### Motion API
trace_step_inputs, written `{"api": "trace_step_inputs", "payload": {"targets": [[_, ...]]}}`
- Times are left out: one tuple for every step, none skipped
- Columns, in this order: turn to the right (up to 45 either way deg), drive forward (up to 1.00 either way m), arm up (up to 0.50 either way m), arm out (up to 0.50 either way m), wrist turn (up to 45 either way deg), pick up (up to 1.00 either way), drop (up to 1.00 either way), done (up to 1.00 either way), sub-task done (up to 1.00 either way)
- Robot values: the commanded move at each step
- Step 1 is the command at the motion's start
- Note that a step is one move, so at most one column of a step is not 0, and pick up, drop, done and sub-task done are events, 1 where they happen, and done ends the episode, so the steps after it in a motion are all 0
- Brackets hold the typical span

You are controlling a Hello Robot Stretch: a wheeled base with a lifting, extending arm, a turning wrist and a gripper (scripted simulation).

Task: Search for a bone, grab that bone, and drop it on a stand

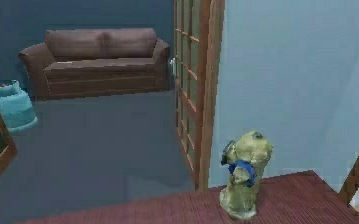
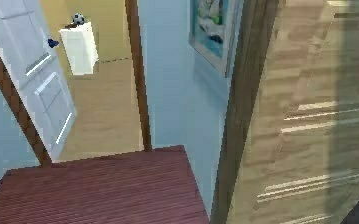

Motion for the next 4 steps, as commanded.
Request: {"api": "trace_step_inputs", "payload": {"targets": [[45.0,0.00,0.00,0.00,0.0,0.00,0.00,0.00,0.00],[15.0,0.00,0.00,0.00,0.0,0.00,0.00,0.00,0.00],[0.0,0.25,0.00,0.00,0.0,0.00,0.00,0.00,0.00],[12.0,0.00,0.00,0.00,0.0,0.00,0.00,0.00,0.00]]}}
